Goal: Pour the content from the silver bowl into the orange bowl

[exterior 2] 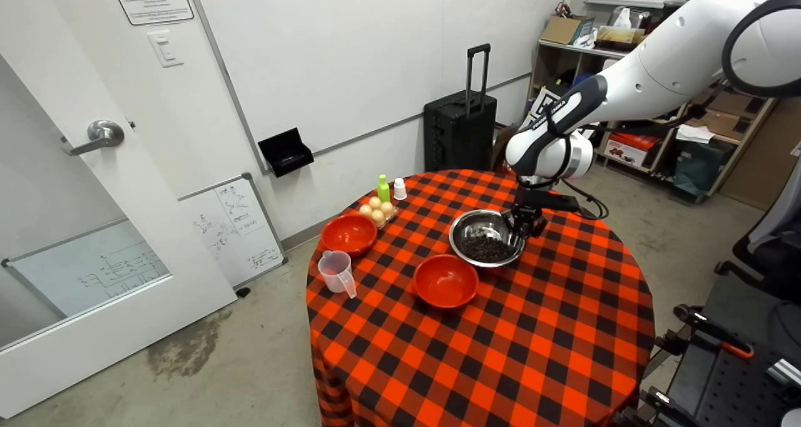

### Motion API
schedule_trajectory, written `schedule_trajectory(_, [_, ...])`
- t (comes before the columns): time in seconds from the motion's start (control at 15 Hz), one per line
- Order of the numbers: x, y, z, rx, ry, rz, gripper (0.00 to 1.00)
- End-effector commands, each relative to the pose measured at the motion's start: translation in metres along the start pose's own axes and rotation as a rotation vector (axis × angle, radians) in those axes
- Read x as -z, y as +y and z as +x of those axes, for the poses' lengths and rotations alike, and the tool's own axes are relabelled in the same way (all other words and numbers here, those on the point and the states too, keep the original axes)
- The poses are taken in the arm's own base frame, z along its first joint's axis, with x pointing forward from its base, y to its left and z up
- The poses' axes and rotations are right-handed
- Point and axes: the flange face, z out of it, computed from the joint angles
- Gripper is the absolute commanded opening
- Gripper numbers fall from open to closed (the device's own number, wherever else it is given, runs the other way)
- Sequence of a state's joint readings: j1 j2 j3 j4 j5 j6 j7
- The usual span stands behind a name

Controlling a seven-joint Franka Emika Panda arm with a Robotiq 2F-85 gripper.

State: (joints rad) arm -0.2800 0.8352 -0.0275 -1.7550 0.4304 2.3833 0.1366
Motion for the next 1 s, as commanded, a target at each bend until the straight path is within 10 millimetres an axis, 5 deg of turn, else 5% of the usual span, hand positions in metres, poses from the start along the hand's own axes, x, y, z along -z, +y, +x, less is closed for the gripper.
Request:
schedule_trajectory(0.0, [-0.002,-0.007,0.001,-0.015,0.014,0.027,0.01])
schedule_trajectory(0.53, [0.003,-0.011,0.001,0.002,0.010,0.034,0.05])
schedule_trajectory(0.6, [0.001,-0.015,0.001,0.010,0.008,0.032,0.32])
schedule_trajectory(0.67, [-0.001,-0.018,0.001,0.017,0.007,0.028,0.32])
schedule_trajectory(0.93, [-0.006,-0.038,-0.004,0.045,0.007,0.021,0.62])
